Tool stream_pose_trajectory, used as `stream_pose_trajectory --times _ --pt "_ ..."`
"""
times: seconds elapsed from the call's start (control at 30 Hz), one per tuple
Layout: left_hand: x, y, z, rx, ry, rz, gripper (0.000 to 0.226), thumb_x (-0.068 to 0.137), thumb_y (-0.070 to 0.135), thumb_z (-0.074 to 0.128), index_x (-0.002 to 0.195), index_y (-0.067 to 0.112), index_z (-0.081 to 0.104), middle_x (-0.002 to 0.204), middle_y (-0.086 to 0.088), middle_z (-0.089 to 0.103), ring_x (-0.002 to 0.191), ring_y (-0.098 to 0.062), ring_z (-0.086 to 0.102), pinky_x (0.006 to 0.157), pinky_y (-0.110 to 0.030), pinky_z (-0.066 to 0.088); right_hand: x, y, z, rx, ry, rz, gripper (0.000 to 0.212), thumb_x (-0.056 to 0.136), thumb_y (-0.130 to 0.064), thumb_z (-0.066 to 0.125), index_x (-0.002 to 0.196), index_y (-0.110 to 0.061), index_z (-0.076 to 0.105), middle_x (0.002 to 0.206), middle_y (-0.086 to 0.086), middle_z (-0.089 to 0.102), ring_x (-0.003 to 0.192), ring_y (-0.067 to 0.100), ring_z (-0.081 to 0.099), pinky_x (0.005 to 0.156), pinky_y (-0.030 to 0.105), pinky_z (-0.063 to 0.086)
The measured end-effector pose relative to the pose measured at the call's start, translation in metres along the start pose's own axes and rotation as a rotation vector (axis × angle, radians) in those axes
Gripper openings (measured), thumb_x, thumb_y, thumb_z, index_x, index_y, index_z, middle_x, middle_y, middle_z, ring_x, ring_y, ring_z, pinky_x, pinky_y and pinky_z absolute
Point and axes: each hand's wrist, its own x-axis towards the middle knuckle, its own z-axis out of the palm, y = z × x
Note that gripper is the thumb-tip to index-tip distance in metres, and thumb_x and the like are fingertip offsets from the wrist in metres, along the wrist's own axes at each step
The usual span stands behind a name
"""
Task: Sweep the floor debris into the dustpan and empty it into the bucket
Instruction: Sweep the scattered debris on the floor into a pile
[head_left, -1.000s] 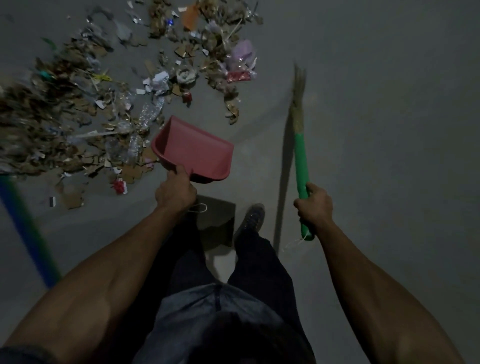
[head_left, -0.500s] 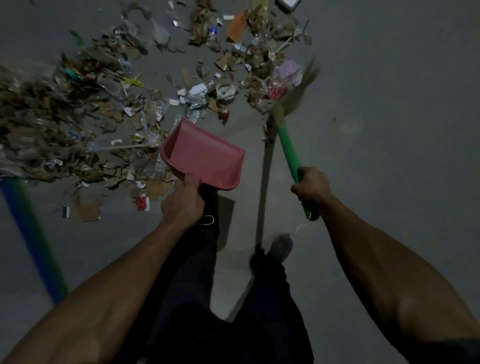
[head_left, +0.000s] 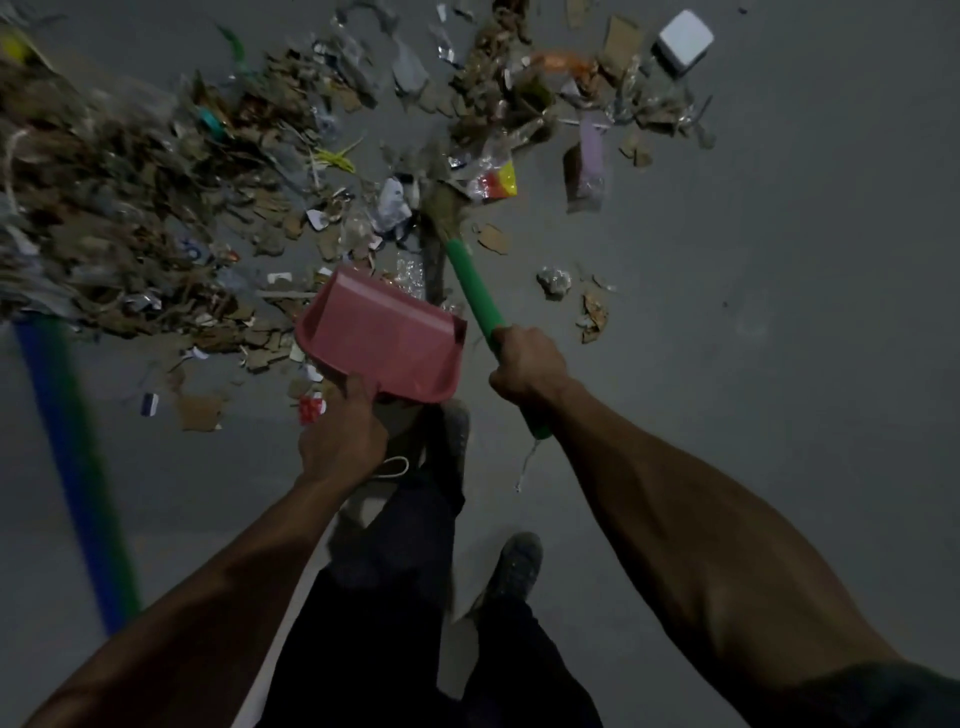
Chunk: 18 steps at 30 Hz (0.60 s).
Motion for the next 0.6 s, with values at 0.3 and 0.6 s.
stream_pose_trajectory --times 0.3,0.6 --pt "-0.008 -0.008 -0.008 0.012 -0.001 -0.082 0.03 0.092 0.016 0.045 0.12 0.011 0.035 0.115 -0.02 0.049 0.097 -0.038 0.055 0.079 -0.046 0.048 -0.073 0.002 -0.013 0.065 0.095 -0.148 0.045 0.073 -0.005 0.057 0.115 -0.021 0.054 0.082 0.004 0.058 0.07 0.026 0.055 0.048 0.025 0.036" --pt "-0.045 0.016 -0.017 0.043 0.03 -0.061 0.034 0.09 0.016 0.046 0.122 0.013 0.036 0.116 -0.018 0.049 0.101 -0.039 0.055 0.08 -0.045 0.046 -0.198 0.1 0.022 0.321 0.265 0.234 0.074 0.077 -0.009 0.063 0.146 -0.02 0.038 0.116 0.015 0.065 0.091 0.031 0.063 0.072 0.031 0.047"
